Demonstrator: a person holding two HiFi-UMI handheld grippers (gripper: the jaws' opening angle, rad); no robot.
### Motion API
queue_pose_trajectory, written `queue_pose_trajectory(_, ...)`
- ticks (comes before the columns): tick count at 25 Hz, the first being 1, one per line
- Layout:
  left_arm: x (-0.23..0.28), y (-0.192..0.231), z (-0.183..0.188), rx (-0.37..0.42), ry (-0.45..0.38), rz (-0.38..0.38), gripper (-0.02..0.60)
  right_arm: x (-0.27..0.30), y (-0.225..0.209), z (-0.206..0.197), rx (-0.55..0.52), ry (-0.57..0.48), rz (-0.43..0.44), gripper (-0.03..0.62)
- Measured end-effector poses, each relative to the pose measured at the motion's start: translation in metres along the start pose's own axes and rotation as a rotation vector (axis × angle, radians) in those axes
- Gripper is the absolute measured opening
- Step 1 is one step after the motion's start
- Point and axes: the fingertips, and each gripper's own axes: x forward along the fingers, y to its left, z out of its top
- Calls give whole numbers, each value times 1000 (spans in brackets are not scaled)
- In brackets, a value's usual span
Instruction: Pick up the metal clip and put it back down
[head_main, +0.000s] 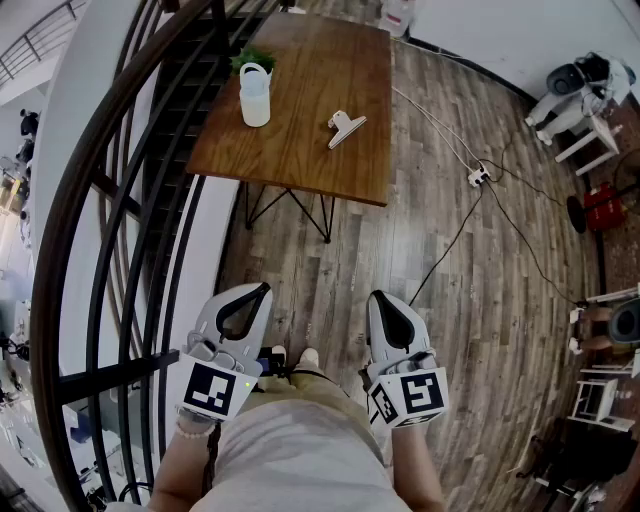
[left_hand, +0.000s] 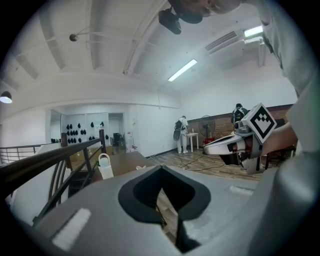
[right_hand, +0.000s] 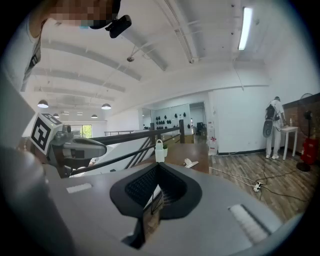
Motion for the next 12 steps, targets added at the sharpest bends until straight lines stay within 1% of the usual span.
queue_pose_trajectory(12,2,-5,3,-2,1,-7,0,-3,-3,2,-2,1,-1,12)
